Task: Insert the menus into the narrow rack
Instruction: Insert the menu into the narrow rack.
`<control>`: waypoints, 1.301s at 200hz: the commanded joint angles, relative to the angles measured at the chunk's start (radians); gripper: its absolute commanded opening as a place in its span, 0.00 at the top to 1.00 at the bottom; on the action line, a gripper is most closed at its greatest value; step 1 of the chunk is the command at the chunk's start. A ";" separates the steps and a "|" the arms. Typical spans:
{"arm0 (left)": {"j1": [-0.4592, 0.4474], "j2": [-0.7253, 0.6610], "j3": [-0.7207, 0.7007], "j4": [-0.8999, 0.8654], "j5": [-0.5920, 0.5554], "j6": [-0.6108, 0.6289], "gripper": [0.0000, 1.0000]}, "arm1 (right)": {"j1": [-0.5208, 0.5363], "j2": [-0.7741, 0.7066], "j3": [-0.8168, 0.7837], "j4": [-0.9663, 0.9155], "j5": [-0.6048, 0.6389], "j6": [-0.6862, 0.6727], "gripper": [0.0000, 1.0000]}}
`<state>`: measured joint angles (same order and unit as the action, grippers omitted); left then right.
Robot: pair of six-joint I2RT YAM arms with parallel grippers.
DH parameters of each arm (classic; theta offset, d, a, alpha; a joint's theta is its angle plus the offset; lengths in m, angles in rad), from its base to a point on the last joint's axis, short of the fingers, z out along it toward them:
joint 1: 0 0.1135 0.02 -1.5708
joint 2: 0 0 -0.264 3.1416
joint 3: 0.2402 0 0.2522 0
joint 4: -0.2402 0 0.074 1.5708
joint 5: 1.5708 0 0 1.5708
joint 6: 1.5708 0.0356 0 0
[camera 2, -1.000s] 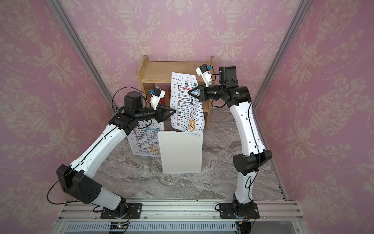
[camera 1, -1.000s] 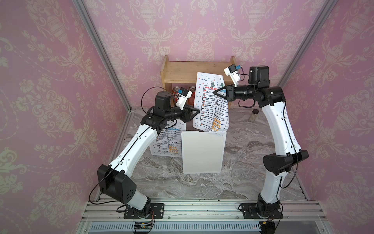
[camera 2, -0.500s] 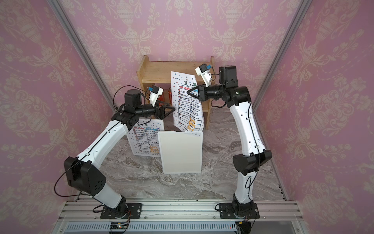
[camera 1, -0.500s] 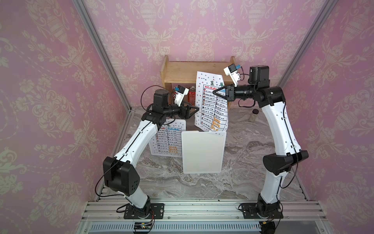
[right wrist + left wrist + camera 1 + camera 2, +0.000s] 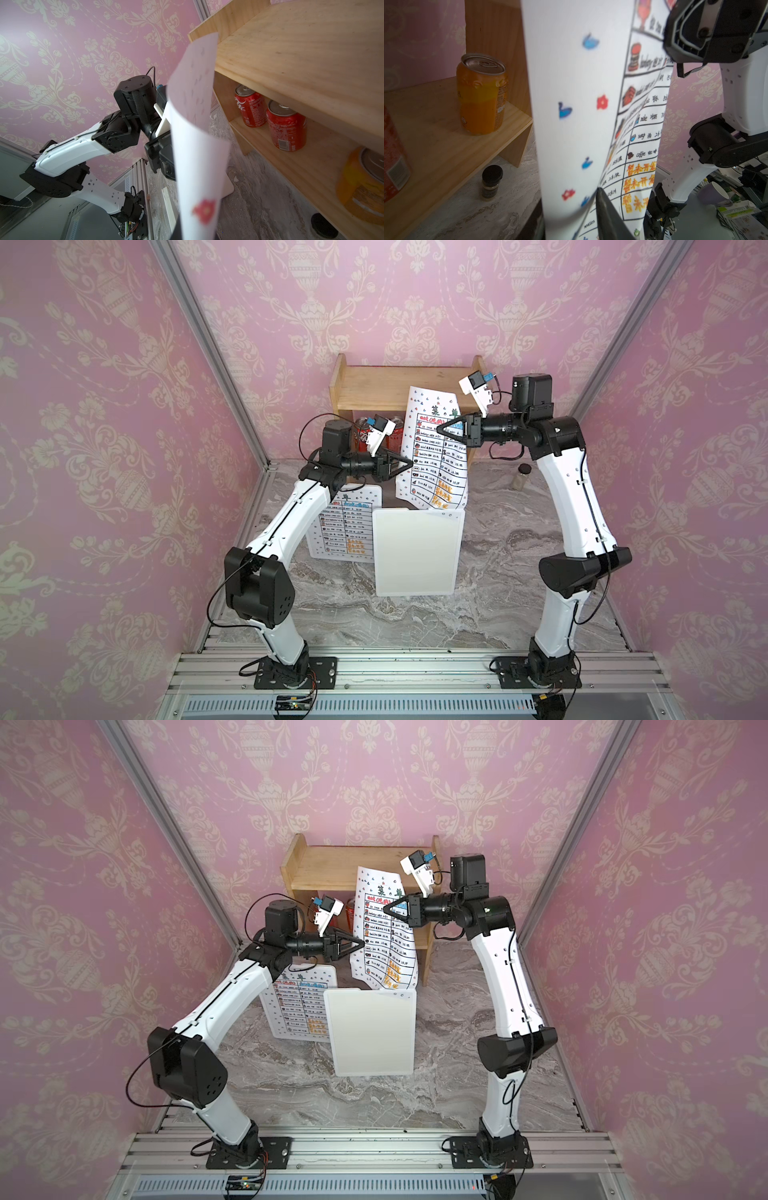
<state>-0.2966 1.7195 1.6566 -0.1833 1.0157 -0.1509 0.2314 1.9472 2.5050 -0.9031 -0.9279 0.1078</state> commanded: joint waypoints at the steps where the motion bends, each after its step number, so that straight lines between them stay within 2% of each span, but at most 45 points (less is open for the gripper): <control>1: 0.005 -0.003 0.039 -0.060 0.042 0.039 0.76 | -0.008 0.023 0.032 -0.005 -0.015 -0.006 0.94; 11: 0.004 -0.005 0.049 -0.082 0.046 0.048 0.81 | -0.007 0.028 0.038 -0.009 -0.013 -0.007 0.94; 50: 0.004 -0.029 0.074 -0.126 0.035 0.053 0.92 | -0.007 0.041 0.052 -0.022 -0.003 -0.017 0.94; 81: 0.005 -0.040 0.081 -0.159 0.035 0.058 0.97 | -0.007 0.048 0.050 -0.026 -0.004 -0.020 0.93; 131: 0.004 -0.056 0.115 -0.191 0.017 0.053 0.99 | -0.007 0.044 0.038 -0.036 -0.005 -0.039 0.92; 181: -0.001 -0.056 0.172 -0.186 0.035 -0.030 0.99 | -0.009 0.055 0.045 -0.036 -0.013 -0.039 0.91; 260: -0.022 -0.095 0.173 -0.277 -0.005 0.012 0.98 | -0.010 0.050 0.008 -0.052 -0.016 -0.078 0.87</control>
<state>-0.3038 1.6653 1.7985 -0.4206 1.0214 -0.1577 0.2230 1.9800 2.5320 -0.9264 -0.9318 0.0696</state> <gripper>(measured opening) 0.042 0.123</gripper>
